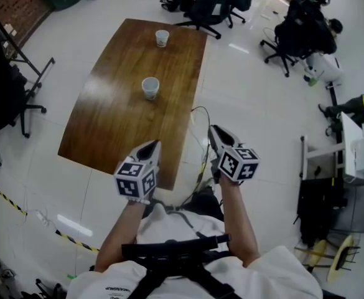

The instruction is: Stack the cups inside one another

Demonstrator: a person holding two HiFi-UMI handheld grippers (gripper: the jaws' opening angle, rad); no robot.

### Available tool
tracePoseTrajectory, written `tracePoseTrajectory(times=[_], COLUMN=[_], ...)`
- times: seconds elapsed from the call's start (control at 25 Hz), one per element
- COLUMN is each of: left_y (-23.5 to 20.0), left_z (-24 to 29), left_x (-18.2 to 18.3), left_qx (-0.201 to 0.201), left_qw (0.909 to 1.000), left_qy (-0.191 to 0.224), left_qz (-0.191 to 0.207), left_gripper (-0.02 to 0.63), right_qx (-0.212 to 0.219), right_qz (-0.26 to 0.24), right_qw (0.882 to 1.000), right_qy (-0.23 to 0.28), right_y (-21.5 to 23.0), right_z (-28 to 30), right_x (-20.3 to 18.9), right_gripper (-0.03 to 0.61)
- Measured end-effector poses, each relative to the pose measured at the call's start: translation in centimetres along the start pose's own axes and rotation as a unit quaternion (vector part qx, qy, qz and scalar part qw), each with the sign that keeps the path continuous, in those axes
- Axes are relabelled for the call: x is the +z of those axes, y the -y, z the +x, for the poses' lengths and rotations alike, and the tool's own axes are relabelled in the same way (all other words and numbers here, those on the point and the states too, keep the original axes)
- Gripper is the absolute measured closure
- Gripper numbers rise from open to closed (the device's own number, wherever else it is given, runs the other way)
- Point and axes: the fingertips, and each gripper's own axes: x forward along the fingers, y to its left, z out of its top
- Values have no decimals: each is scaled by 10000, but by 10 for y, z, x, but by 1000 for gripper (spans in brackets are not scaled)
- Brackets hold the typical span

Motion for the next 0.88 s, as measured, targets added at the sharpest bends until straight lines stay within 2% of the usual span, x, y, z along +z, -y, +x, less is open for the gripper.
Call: tracePoseTrajectory(times=[0.2, 0.48, 0.56, 0.72, 0.88], left_y=[62, 171, 202, 240, 245], left_z=[59, 162, 187, 225, 247], left_x=[3, 1, -3, -1, 7], left_qx=[32, 262, 334, 477, 607], left_qw=[9999, 9995, 9994, 9988, 9981], left_qy=[-30, -31, 21, 88, 93], left_qz=[104, 152, 99, 20, 58], left_gripper=[621, 621, 621, 621, 621], right_qx=[62, 170, 302, 517, 678], right_qz=[60, 139, 72, 4, 3], right_qw=[10000, 9997, 9995, 9987, 9977], right_qy=[28, 80, 5, -20, 22], right_y=[77, 218, 250, 295, 315], right_z=[-26, -78, -89, -93, -77], right_x=[14, 48, 54, 72, 88], right_gripper=[502, 502, 473, 469, 469])
